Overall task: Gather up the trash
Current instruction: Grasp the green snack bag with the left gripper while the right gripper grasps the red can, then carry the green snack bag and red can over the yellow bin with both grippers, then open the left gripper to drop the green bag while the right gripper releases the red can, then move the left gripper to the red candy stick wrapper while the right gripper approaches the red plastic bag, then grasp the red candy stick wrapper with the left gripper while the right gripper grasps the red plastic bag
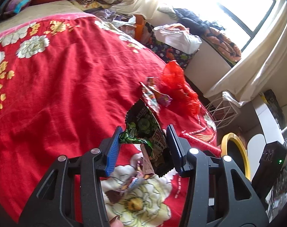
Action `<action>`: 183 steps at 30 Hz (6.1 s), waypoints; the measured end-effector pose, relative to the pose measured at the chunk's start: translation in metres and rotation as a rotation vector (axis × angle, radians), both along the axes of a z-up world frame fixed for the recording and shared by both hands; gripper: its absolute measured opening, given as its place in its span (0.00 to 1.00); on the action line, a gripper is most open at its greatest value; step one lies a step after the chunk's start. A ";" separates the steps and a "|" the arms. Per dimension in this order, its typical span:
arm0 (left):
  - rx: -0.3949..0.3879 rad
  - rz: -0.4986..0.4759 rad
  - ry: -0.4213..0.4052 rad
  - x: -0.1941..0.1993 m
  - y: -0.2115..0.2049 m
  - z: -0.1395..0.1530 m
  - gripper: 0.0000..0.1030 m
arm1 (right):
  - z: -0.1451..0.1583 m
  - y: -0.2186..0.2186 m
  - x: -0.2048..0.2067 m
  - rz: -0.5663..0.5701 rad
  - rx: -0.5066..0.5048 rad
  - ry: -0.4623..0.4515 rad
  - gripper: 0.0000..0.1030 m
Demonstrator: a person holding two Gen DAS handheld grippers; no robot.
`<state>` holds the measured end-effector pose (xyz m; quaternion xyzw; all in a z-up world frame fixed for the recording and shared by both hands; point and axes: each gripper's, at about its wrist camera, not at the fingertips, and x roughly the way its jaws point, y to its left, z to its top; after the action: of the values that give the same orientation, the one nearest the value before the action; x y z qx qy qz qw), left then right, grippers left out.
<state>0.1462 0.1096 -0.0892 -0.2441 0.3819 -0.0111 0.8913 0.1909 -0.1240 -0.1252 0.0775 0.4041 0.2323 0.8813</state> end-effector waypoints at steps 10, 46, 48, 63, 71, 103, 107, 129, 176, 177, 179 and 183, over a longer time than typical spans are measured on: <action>0.010 -0.069 -0.019 0.004 -0.029 0.008 0.39 | 0.022 -0.025 -0.004 -0.059 0.037 -0.061 0.32; 0.082 -0.380 -0.118 0.001 -0.176 0.032 0.39 | 0.035 -0.195 -0.021 -0.438 0.139 -0.096 0.31; 0.085 -0.397 -0.121 0.001 -0.183 0.032 0.39 | 0.034 -0.203 -0.021 -0.458 0.145 -0.093 0.31; 0.110 -0.510 -0.134 -0.003 -0.224 0.030 0.39 | 0.027 -0.240 -0.028 -0.574 0.112 -0.100 0.31; 0.118 -0.558 -0.136 0.002 -0.245 0.026 0.39 | 0.022 -0.258 -0.031 -0.621 0.118 -0.084 0.31; 0.087 -0.631 -0.071 0.026 -0.289 -0.009 0.88 | 0.007 -0.295 -0.035 -0.691 0.189 -0.017 0.62; 0.086 -0.616 -0.078 0.020 -0.284 -0.006 0.88 | 0.010 -0.286 -0.034 -0.667 0.163 -0.023 0.63; 0.171 -0.392 -0.170 0.012 -0.202 0.028 0.88 | 0.038 -0.213 -0.030 -0.467 0.066 -0.136 0.64; 0.037 -0.064 0.049 0.074 -0.030 -0.025 0.56 | 0.000 0.015 0.126 0.019 -0.090 0.016 0.65; 0.035 -0.065 0.056 0.076 -0.030 -0.027 0.54 | -0.002 0.016 0.129 0.019 -0.089 0.025 0.65; 0.034 -0.064 0.073 0.081 -0.029 -0.031 0.51 | -0.007 0.020 0.138 0.023 -0.088 0.046 0.65; 0.029 -0.063 0.100 0.088 -0.029 -0.037 0.47 | -0.015 0.024 0.151 0.030 -0.079 0.090 0.61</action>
<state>0.2347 0.0806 -0.1261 -0.2192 0.4337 -0.0212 0.8737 0.3423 -0.1001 -0.1404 0.0471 0.4533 0.2259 0.8610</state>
